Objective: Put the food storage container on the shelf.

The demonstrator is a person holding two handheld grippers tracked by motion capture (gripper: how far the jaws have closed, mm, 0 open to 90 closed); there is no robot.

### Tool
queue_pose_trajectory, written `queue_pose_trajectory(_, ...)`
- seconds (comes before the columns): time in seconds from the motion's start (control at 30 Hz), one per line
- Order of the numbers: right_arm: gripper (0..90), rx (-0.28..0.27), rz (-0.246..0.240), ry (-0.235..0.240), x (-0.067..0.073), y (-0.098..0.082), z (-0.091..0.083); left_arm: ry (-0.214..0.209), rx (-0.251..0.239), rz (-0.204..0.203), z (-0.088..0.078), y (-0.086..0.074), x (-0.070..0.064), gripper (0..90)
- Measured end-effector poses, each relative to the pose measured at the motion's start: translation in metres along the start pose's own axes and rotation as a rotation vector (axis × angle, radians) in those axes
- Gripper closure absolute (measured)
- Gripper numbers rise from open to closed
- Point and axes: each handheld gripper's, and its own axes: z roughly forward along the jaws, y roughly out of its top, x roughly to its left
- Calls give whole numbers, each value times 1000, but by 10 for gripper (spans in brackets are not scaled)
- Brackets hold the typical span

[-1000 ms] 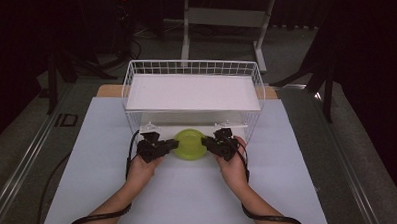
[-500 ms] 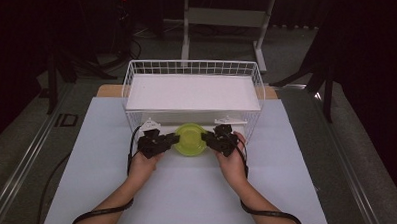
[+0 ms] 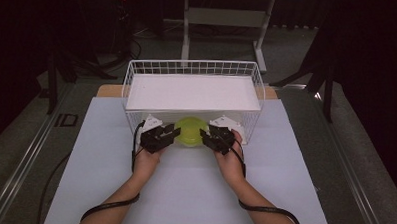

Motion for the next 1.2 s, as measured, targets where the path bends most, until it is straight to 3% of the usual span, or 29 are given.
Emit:
queue_pose_trajectory(0.1,551,-12,10,-14,-1,-1,2,13,-1,4,3,1,-1,644)
queue_pose_trajectory(0.23,510,-39,26,-27,-3,0,4,20,-1,-30,5,2,0,601)
queue_pose_trajectory(0.33,504,-51,5,-32,-1,1,0,11,-2,-10,2,0,-1,595)
queue_pose_trajectory(0.6,475,-72,2,33,9,-10,-23,-5,-9,4,-19,1,-5,565)
queue_pose_trajectory(0.77,561,-69,13,81,17,-16,-33,-19,-9,2,-39,0,-11,499)
queue_pose_trajectory(0.8,677,-28,9,119,23,-22,-33,-22,-15,3,-43,-1,-12,453)
queue_pose_trajectory(0.93,897,33,18,137,29,-30,-29,-64,-19,-38,-54,-8,-14,331)
queue_pose_trajectory(0.97,898,43,13,137,31,-31,-27,-76,0,-47,-56,-10,-14,274)
queue_pose_trajectory(1.0,898,48,11,137,31,-31,-24,-68,25,-51,-56,-12,-14,137)
queue_pose_trajectory(1.03,898,57,18,141,32,-31,-22,-47,40,-48,-56,-13,-15,59)
queue_pose_trajectory(1.07,899,59,22,138,33,-31,-20,-37,37,-44,-58,-15,-15,53)
queue_pose_trajectory(1.13,899,65,24,135,33,-29,-14,-76,23,-55,-59,-18,-13,34)
queue_pose_trajectory(1.2,899,72,31,134,34,-28,-9,-88,-4,-43,-61,-21,-12,17)
